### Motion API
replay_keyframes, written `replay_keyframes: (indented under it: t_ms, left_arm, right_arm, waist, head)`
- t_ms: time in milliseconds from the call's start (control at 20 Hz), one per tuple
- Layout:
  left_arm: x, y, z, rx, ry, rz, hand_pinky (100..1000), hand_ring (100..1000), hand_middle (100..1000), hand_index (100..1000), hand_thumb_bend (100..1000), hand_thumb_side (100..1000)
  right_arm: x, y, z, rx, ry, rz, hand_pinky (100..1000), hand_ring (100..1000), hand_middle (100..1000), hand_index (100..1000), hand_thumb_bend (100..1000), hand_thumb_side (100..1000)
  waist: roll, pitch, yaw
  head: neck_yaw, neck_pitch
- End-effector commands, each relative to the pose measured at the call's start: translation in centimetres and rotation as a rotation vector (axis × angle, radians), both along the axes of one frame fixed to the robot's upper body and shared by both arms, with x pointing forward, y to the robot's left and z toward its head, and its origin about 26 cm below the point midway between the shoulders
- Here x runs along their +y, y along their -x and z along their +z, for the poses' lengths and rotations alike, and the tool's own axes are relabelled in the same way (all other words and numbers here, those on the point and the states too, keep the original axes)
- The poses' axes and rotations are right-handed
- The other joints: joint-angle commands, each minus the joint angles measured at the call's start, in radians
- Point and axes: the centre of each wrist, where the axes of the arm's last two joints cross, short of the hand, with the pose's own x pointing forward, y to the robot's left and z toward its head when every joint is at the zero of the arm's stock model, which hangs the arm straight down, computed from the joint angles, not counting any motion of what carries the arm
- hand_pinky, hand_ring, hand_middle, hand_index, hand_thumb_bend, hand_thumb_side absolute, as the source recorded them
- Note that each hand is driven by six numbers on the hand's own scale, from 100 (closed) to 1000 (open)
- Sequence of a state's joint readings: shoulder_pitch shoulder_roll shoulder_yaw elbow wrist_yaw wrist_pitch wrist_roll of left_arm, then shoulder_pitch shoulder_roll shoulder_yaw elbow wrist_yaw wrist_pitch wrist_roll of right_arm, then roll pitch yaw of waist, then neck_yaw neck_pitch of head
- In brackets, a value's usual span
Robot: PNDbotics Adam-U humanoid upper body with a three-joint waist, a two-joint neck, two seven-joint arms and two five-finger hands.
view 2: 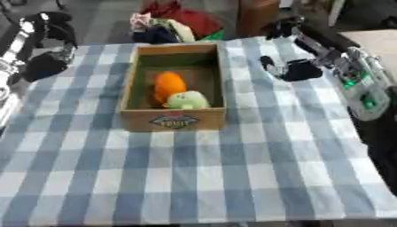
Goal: Pick up objects on the table and place them in the box.
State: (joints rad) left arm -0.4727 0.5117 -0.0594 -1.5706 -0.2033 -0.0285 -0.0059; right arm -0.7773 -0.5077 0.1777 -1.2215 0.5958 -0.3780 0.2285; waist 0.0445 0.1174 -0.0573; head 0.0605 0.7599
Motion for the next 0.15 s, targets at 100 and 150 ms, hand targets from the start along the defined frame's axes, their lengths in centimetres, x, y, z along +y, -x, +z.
replay_keyframes:
  t_ms: [100,150]
  left_arm:
    - [1.0,1.22,1.62,-0.048,0.008,0.02,746,642,631,807,100,265]
    - [1.1,1.41,1.46,-0.046,0.011,0.023,746,642,631,807,100,265]
  right_arm:
    - [-1.69,0.95,2.25,-0.062,-0.038,-0.03,772,773,694,886,157,356]
    - [-1.8,1.1,2.28,-0.063,-0.045,-0.032,772,773,694,884,151,340]
  waist:
    - [-0.003,-0.007,0.008]
    - [-0.003,-0.006,0.009]
  head:
    - [0.01,0.01]
    - [0.011,0.01]
